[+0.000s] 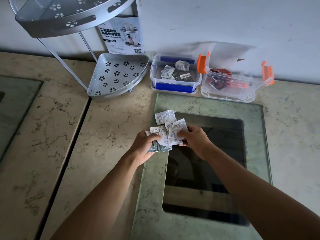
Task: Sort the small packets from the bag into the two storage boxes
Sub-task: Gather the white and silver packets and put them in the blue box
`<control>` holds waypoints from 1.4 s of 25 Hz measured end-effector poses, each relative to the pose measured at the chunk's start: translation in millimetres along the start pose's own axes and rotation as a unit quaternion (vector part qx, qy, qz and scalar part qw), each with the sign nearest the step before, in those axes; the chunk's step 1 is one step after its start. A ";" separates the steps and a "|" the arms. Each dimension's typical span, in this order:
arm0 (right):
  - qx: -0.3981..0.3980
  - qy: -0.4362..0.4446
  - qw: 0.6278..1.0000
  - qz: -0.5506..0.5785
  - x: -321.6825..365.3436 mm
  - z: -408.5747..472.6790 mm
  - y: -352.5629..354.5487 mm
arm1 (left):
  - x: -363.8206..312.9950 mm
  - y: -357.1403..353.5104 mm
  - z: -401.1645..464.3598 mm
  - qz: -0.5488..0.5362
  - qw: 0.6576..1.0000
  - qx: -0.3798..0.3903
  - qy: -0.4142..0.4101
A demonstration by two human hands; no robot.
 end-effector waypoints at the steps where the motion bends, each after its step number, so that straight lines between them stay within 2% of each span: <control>1: -0.003 0.000 1.000 -0.003 -0.7 0.4 1.2 | -2.1 -0.3 -0.6 0.005 1.000 -0.004 -0.011; 6: 0.015 0.008 1.000 0.011 1.8 0.2 -3.3 | -8.0 -4.0 -2.7 -0.002 0.999 0.006 -0.053; 8: -0.013 0.039 0.999 -0.033 8.7 0.0 -2.1 | -7.4 -2.7 0.4 -0.019 0.999 -0.003 -0.048; 10: -0.073 0.113 0.987 -0.092 24.5 -1.4 0.7 | -6.6 -2.3 0.4 -0.057 0.998 -0.018 -0.024; 12: -0.110 0.202 0.959 -0.166 43.4 -6.2 -4.4 | -4.2 -4.6 2.0 -0.126 0.992 -0.014 0.007; 14: -0.112 0.292 0.916 -0.252 57.9 -12.9 -17.5 | -5.4 -4.2 3.6 -0.176 0.984 -0.027 0.012; 17: -0.018 0.378 0.850 -0.365 53.2 -18.7 -49.1 | -11.2 -9.8 4.3 -0.211 0.977 0.013 0.005; 19: 0.077 0.337 0.855 -0.386 40.0 -16.5 -63.7 | -18.5 -19.4 -1.9 -0.207 0.975 0.075 -0.012; 21: 0.130 0.269 0.891 -0.341 38.6 -11.6 -67.6 | -23.4 -22.1 -5.1 -0.165 0.981 0.094 -0.036; 22: 0.121 0.252 0.914 -0.296 43.6 -7.1 -65.2 | -24.1 -20.2 -3.7 -0.155 0.982 0.095 -0.045; 24: 0.017 0.235 0.936 -0.260 54.9 9.0 -47.2 | -22.5 -13.4 1.2 -0.151 0.982 0.098 -0.055; 26: -0.104 0.198 0.913 -0.341 58.5 25.6 -26.3 | -19.9 -5.6 4.0 -0.147 0.984 0.090 -0.052; 27: -0.126 0.166 0.900 -0.383 54.5 33.4 -21.4 | -18.1 -0.9 5.0 -0.148 0.984 0.088 -0.050; 29: -0.113 0.109 0.878 -0.452 43.4 43.5 -24.2 | -18.8 4.0 4.1 -0.157 0.981 0.101 -0.050; 32: -0.126 0.126 0.855 -0.486 41.1 47.6 -37.6 | -19.6 12.9 7.8 -0.173 0.980 0.091 -0.039; 35: -0.145 0.148 0.875 -0.437 42.1 50.9 -42.1 | -23.5 17.0 8.4 -0.196 0.976 0.086 -0.041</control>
Point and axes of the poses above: each hand's wrist, its own z-axis towards the middle knuckle, its own y-axis out of the back of the hand, x = y × z, the point moved 7 cm from there along z, towards the middle knuckle, and after that the axes turned 10 degrees about y, right-handed, at the moved point
